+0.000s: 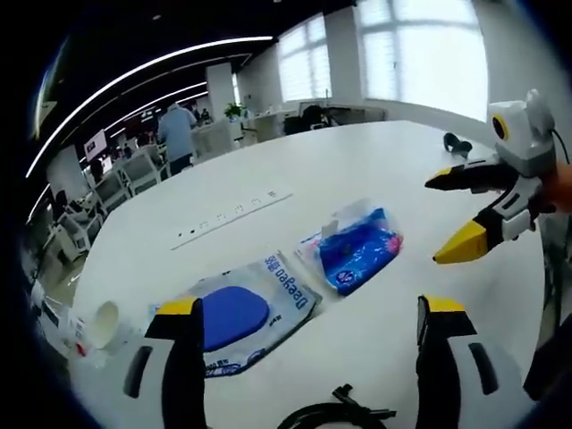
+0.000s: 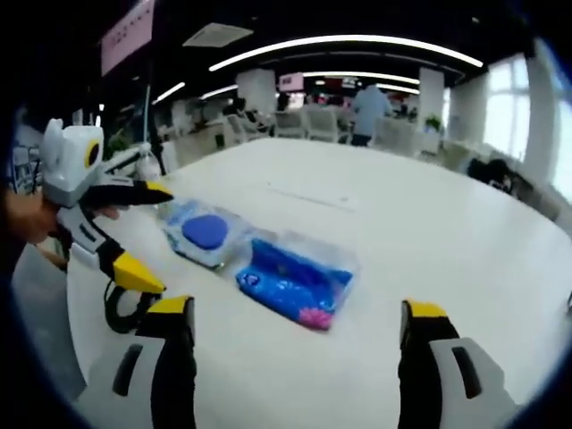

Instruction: Arrange the tabletop items into an orderly group along one side of the table until the central work area is clear of visible clutter.

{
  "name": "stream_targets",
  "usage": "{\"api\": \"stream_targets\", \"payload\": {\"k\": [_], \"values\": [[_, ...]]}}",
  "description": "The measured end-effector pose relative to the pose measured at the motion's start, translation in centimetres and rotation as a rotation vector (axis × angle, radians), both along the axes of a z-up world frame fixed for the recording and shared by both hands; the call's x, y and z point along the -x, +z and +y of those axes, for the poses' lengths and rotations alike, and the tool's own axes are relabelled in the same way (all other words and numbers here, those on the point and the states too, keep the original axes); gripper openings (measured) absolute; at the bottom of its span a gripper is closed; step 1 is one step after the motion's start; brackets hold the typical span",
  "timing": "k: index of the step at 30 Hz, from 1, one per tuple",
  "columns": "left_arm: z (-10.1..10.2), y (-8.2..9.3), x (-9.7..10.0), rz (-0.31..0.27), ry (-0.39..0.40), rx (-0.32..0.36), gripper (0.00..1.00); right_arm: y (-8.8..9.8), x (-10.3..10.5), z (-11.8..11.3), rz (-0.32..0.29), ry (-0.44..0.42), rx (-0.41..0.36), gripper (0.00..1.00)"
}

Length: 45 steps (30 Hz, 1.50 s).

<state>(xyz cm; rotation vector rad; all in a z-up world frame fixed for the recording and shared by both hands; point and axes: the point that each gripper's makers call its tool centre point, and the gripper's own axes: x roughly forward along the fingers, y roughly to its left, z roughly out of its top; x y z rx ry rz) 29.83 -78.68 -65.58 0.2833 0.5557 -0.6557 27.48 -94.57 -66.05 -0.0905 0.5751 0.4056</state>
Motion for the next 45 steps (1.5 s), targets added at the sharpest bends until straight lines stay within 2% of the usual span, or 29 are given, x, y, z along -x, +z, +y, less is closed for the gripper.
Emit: {"api": "stream_targets", "payload": {"k": [11,17,25,34,45], "values": [[1.1,0.8,1.0,-0.011,-0.032,-0.007,1.0,1.3,1.0,0.0,-0.015,-0.052,-0.016,0.93],[1.8,1.8,1.2,-0.009,-0.038,0.019,1.0,1.9,1.4,-0.2,-0.018,-0.08,-0.017,0.92],[2.6,2.7,1.7,-0.024,-0.097,0.013,0.99,2.6,2.2,0.2,-0.028,-0.128,-0.015,0.91],[5.7,2.8,2.7,-0.02,-0.129,-0.006,0.99,2.7,3.4,1.9,-0.021,-0.17,-0.013,0.9],[9.1,2.6,3.6,-0.012,-0.143,-0.009,0.97,2.6,4.6,5.8,-0.027,-0.181,-0.019,0.88]]}}
